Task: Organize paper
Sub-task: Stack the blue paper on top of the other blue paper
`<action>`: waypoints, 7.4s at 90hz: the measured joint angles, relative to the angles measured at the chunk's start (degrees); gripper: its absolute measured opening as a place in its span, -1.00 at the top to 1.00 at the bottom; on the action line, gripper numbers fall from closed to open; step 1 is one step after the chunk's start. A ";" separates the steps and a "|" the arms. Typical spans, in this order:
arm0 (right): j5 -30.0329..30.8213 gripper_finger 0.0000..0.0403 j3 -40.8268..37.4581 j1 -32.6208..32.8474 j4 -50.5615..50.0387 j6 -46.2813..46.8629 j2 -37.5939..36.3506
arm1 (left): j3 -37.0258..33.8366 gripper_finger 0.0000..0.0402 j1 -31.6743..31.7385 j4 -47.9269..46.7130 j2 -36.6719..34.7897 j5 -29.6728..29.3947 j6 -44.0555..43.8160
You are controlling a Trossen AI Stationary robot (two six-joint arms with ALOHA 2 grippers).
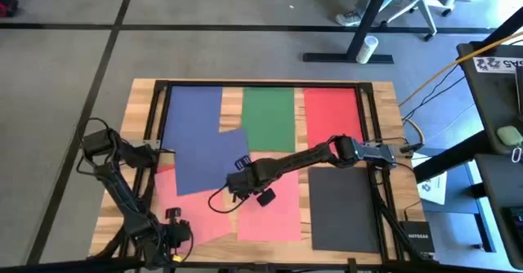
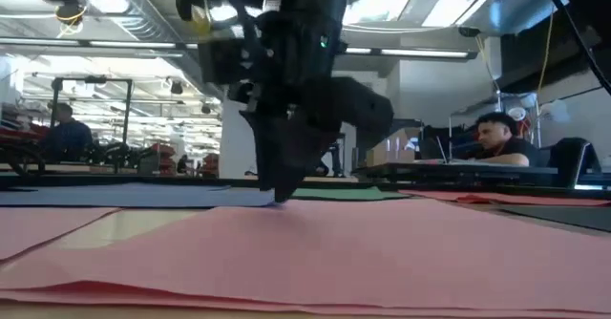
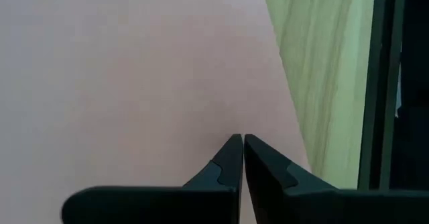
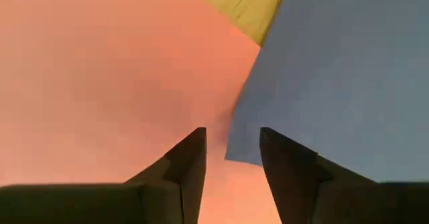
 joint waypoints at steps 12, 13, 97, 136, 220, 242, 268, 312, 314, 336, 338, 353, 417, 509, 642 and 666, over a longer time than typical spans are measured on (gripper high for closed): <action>2.61 0.47 -0.77 -0.09 0.43 -0.19 0.00 | 0.00 1.00 0.00 -0.01 -0.02 0.00 0.00; 2.81 0.49 -0.77 -0.08 0.44 -0.21 0.00 | 0.00 1.00 0.00 -0.01 -0.02 0.02 0.00; 18.63 1.00 1.24 -4.80 2.63 -2.03 -0.01 | 0.01 1.00 0.00 0.01 -0.02 0.04 -0.16; 16.58 1.00 3.84 -14.56 10.60 -7.78 -0.02 | 0.01 1.00 0.00 -0.13 -0.02 0.02 -0.02; 9.69 1.00 3.93 -22.80 22.66 -11.78 -0.02 | -0.03 1.00 2.73 -0.47 -0.03 0.00 3.33; 8.99 0.82 3.93 -19.69 14.76 -8.45 -0.02 | -0.07 1.00 3.67 -3.62 -0.04 0.04 2.82; 11.49 0.46 3.94 -16.44 12.28 -5.97 -0.02 | -0.07 1.00 6.06 -8.89 -0.15 -0.07 0.83; 1.03 0.99 15.62 -13.66 -9.26 1.19 -0.11 | -0.09 1.00 6.19 -8.86 -3.57 -2.19 0.46; -0.13 0.99 16.02 -13.65 -10.17 1.68 -0.11 | -0.09 1.00 6.13 -8.86 -4.04 -3.03 0.44; -4.24 1.00 16.36 -11.01 -15.66 2.49 -1.94 | -0.08 1.00 6.50 -6.33 -8.95 -14.84 5.45; -4.88 1.00 16.39 -10.84 -15.32 2.46 -2.22 | -0.03 1.00 6.64 -5.94 -9.35 -15.71 6.41; -9.04 1.00 16.41 -9.16 -14.69 2.41 -3.67 | -0.02 1.00 8.17 -3.99 -11.54 -19.11 11.95; -14.44 1.00 -29.15 -5.92 17.21 17.15 -23.69 | -15.93 1.00 16.94 22.40 -25.54 -12.83 25.89; 11.92 1.00 -63.59 -6.00 50.09 45.10 -43.58 | -11.02 1.00 85.83 6.05 -22.38 15.36 59.32; 16.85 1.00 -63.57 -6.00 51.97 43.31 -43.50 | -6.45 1.00 96.49 16.51 -4.92 10.16 72.16; 16.85 1.00 -63.56 -6.00 52.01 43.33 -43.50 | -6.45 1.00 94.84 17.00 -4.07 10.01 70.66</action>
